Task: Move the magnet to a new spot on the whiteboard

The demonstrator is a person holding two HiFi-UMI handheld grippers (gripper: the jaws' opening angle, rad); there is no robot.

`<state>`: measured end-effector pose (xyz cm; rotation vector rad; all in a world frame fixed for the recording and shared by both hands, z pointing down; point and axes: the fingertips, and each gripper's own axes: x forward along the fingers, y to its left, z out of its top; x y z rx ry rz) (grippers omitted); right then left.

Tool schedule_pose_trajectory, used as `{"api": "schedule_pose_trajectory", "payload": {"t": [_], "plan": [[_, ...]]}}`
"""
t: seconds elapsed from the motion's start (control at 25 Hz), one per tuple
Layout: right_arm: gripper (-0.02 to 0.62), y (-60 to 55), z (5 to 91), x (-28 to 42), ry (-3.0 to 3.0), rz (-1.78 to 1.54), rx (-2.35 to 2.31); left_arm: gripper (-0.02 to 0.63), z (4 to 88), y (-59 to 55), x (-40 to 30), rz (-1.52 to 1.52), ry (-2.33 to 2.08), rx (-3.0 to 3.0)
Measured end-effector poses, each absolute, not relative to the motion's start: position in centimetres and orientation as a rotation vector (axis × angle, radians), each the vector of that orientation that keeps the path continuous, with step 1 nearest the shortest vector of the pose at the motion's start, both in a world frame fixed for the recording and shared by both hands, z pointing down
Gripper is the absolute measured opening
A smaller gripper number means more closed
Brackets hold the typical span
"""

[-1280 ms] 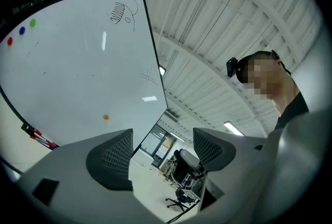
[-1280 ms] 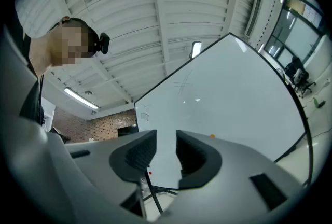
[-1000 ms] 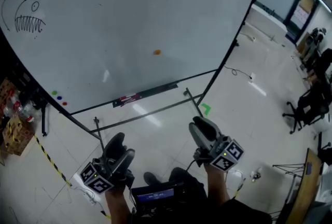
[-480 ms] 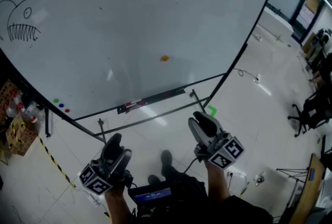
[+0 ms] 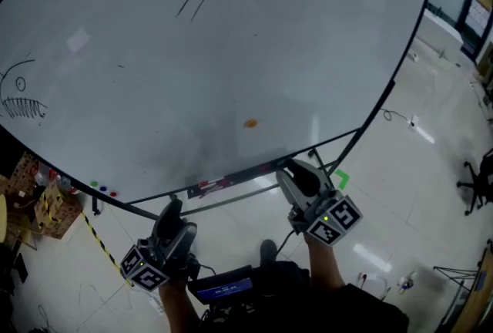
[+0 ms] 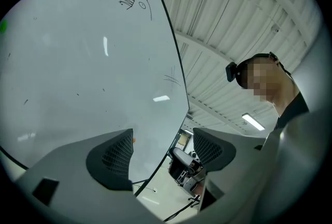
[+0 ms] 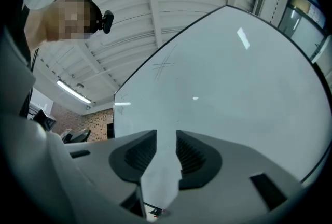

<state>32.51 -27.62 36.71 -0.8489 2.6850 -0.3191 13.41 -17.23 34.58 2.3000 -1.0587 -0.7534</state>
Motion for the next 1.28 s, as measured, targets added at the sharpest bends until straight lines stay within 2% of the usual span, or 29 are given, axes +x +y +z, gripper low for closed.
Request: {"api": "schedule_pose_trajectory", "payload": {"t": [0.44, 0.84, 1.28], "plan": [[0.121, -33.6, 37.8, 32.1, 2.678, -0.563, -0.611, 0.356, 35.2, -25.0, 17.3, -0.634, -0.969, 2.376], [0.121, -35.3, 39.5, 30.8, 2.701, -0.526, -0.798, 0.356, 37.4, -28.5, 16.9, -0.557, -0.864, 2.282], [0.129, -37.9, 41.3, 27.6, 2.796, -0.386, -1.095, 0.355, 36.7, -29.3, 14.4, -0.658, -0.694, 2.280]]}}
